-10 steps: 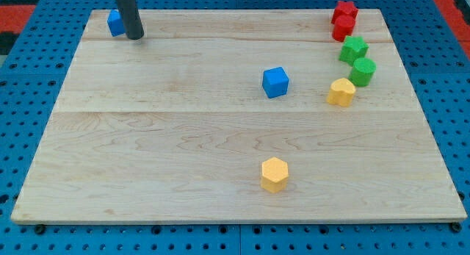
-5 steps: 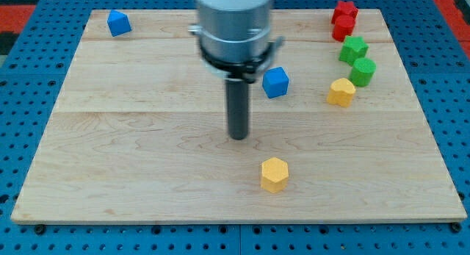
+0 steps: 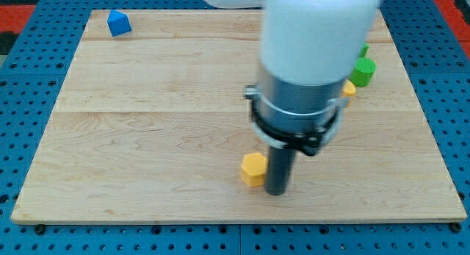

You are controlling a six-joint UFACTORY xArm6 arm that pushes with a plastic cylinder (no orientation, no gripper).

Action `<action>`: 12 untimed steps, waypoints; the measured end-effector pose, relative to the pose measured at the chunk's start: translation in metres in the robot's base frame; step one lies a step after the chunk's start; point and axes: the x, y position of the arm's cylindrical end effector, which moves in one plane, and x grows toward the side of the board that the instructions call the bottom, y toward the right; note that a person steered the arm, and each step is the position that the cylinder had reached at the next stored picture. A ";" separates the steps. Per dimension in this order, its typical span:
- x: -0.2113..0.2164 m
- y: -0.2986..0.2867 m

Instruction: Slide yellow hexagon at center top of the board

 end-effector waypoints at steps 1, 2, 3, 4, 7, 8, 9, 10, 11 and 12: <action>-0.022 -0.036; -0.080 -0.043; -0.140 -0.062; -0.150 -0.100; -0.241 -0.179; -0.274 -0.244; -0.288 -0.245; -0.278 -0.176; -0.293 -0.104; -0.307 -0.088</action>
